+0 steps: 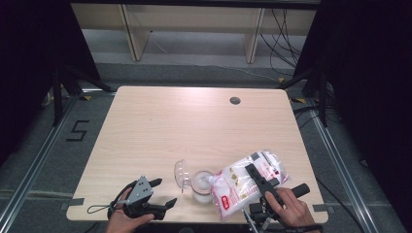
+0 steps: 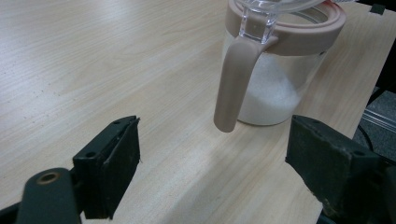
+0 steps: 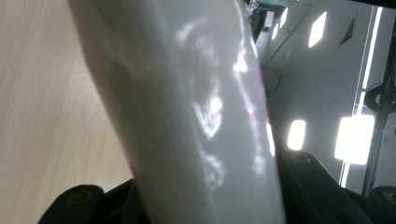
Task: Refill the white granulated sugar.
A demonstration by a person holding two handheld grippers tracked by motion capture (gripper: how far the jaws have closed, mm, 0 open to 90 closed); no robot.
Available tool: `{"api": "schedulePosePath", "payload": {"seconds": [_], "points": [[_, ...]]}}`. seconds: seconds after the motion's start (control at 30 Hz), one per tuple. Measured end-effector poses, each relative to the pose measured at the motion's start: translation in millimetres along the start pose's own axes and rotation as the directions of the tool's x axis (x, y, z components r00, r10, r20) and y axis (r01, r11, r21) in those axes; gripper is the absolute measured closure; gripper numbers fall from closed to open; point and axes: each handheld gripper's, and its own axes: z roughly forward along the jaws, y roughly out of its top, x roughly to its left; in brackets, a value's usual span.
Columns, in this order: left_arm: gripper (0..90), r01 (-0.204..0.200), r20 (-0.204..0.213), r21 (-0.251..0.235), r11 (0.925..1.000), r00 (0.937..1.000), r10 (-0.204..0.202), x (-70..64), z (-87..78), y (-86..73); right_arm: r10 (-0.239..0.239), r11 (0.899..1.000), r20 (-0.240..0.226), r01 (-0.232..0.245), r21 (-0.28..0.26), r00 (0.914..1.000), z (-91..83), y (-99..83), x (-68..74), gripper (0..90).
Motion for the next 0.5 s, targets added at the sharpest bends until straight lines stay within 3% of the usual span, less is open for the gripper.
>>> {"api": "schedulePosePath", "payload": {"seconds": [0.17,0.33,0.5], "points": [[17.0,0.000,0.000,-0.001,1.0000,1.0000,0.000,0.1,0.0,0.0,0.051,0.999,-0.018,-0.051,0.006,0.9985,0.0,-1.9,2.0,67.9],[17.0,0.014,-0.001,-0.004,0.9999,0.9999,-0.014,0.5,0.4,-0.3,0.038,0.999,-0.019,-0.038,-0.014,0.9991,2.1,-2.4,2.7,68.0],[17.0,0.005,0.000,-0.002,1.0000,1.0000,-0.005,0.2,0.2,-0.2,0.079,0.997,-0.032,-0.080,-0.013,0.9963,1.7,-3.9,2.9,68.0]]}}
